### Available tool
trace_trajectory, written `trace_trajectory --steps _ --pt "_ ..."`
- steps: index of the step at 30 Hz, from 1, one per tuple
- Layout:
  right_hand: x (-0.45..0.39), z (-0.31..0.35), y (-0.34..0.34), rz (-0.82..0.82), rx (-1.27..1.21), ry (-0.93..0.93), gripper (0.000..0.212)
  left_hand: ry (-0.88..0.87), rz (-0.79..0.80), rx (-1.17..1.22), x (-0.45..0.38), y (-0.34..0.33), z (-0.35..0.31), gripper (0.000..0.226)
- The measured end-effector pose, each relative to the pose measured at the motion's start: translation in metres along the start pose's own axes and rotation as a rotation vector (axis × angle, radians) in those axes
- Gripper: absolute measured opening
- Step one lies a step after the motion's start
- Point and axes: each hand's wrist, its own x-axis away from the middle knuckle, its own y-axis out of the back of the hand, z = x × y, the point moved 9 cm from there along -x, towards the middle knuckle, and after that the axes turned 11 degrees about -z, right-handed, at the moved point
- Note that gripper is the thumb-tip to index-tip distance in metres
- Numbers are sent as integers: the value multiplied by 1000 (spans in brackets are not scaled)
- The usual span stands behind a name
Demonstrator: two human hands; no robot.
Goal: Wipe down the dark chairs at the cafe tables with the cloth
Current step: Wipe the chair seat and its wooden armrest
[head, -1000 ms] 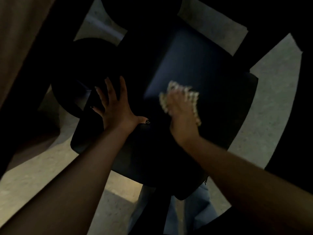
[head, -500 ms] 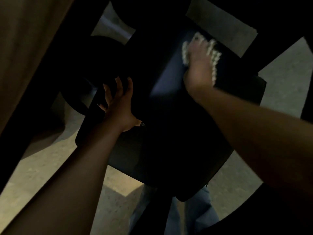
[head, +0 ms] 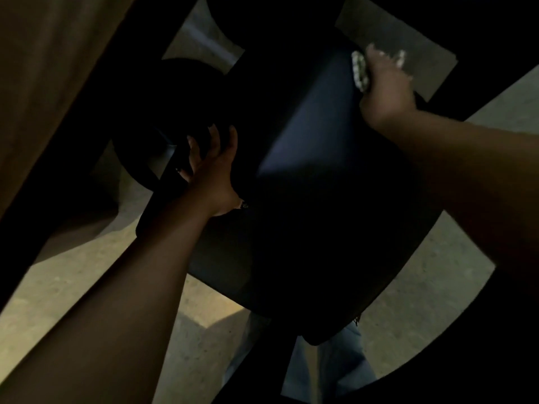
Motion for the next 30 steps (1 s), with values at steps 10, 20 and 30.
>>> trace_trajectory --steps 10,20,30 --pt "245 127 -77 430 14 666 52 -114 37 -88 -9 8 16 116" --pt "86 41 -15 13 -193 104 68 -52 -9 -89 -7 4 11 110" --pt "248 137 -87 231 70 487 72 -108 -88 -55 -2 16 15 102"
